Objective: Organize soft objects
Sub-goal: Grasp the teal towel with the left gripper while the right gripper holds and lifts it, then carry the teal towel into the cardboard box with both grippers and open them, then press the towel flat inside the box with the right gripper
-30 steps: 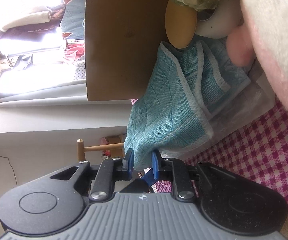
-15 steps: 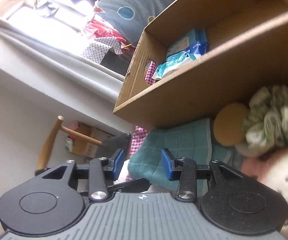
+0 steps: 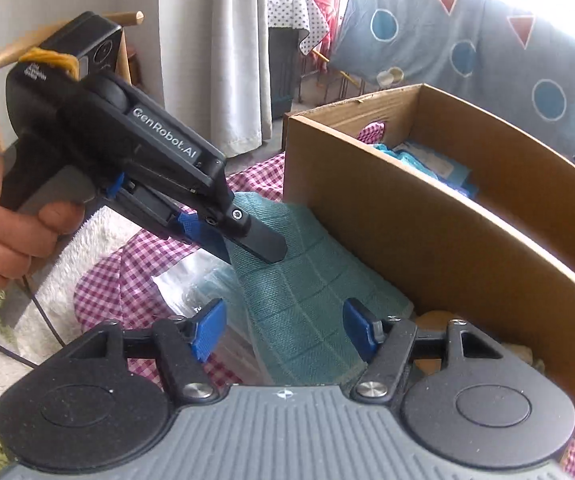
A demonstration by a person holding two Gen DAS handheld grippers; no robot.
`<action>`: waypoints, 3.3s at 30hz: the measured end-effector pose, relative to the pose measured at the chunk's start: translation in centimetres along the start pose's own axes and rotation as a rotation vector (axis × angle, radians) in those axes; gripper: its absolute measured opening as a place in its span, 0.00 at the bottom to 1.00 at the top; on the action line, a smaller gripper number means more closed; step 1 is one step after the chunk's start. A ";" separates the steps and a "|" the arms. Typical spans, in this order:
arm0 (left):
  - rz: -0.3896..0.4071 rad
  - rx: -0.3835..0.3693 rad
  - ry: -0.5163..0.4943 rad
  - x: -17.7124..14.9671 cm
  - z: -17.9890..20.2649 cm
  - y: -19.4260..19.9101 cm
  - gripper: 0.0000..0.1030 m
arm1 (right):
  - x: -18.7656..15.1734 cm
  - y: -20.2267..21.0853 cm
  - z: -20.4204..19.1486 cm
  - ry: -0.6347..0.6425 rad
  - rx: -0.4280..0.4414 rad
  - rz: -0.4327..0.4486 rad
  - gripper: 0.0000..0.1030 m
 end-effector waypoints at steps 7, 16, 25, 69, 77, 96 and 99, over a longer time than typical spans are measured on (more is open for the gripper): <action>-0.017 -0.008 0.023 1.1 0.6 -0.6 0.24 | -0.2 -2.6 0.6 0.024 -0.130 -0.032 0.57; -0.037 0.053 0.006 1.7 0.7 -2.3 0.18 | -0.3 -3.6 0.7 0.045 -0.179 -0.031 0.45; 0.015 0.036 -0.040 0.7 1.3 -0.5 0.13 | 0.0 -2.3 -2.0 0.135 -0.252 0.008 0.19; -0.115 0.249 -0.335 17.1 18.5 -14.9 0.19 | 5.6 -9.5 26.1 0.723 -0.472 -0.361 0.15; -0.055 0.303 -0.333 17.8 16.6 -11.6 0.20 | 6.1 -9.5 26.3 0.748 -0.454 -0.375 0.15; 0.230 0.090 -0.249 13.8 12.7 5.8 0.89 | 12.1 1.6 26.3 0.151 -0.047 -0.168 0.59; 0.288 0.069 -0.270 12.5 12.1 7.6 1.00 | 12.9 3.1 28.7 -0.218 -0.062 -0.116 0.63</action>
Point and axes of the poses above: each gripper's, at about its wrist camera, not at the fingertips, and y roughly against the way its jaws point, z to its right, x to its top, the point moved 4 cm from there along -y, roughly the way its jaws point, and after that the axes turned 15 degrees about x, right-handed, at the moved point
